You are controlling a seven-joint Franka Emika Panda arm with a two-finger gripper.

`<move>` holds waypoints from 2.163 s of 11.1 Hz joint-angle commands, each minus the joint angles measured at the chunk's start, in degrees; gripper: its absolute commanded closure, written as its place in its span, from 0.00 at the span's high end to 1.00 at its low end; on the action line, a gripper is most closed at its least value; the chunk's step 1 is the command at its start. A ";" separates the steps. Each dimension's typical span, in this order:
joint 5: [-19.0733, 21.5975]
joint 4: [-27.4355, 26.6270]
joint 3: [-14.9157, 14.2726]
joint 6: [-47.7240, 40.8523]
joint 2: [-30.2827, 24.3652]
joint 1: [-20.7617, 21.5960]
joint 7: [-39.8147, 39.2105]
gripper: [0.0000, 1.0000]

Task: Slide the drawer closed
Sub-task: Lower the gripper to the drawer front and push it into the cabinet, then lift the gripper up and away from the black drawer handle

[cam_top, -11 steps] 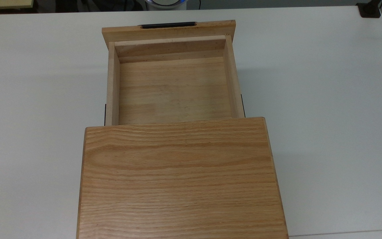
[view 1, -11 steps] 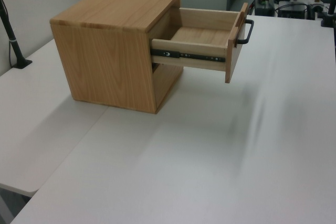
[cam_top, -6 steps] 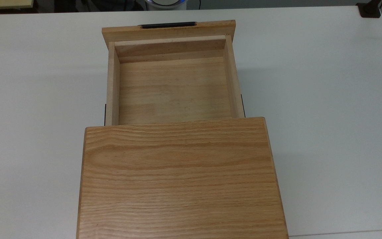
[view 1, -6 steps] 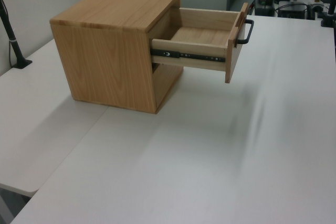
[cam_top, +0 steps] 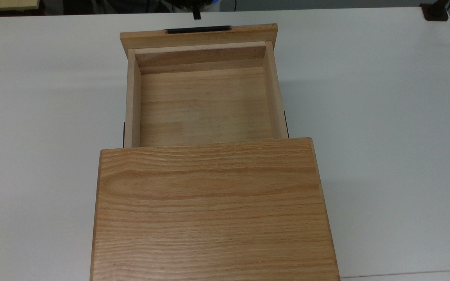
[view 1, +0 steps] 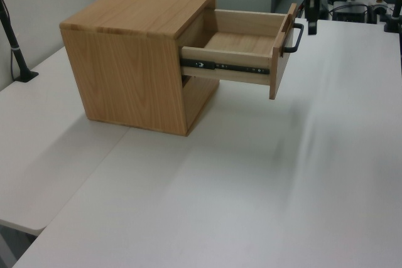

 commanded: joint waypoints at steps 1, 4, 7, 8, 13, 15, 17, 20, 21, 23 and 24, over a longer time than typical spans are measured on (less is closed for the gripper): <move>0.44 0.50 -0.26 6.57 3.40 2.48 2.27 0.00; -0.17 2.78 -0.26 15.97 5.77 2.57 7.37 0.00; -1.13 7.06 -0.35 25.31 10.76 2.39 12.56 0.00; -2.97 9.88 -0.35 25.50 13.75 2.65 14.23 0.00; -10.35 14.13 -0.35 41.38 20.89 3.36 25.21 0.00; -10.98 14.13 -0.61 45.43 21.51 3.36 27.33 0.00; -11.07 14.13 -0.61 48.25 22.12 3.36 29.09 0.00; -11.24 14.13 -0.70 48.79 21.78 3.36 30.42 0.00; -11.16 12.56 -0.70 46.79 19.60 3.36 30.24 0.01; -10.28 10.53 -0.52 33.47 15.38 3.10 26.40 0.03; -9.50 10.44 -0.52 23.75 12.66 2.92 22.20 0.04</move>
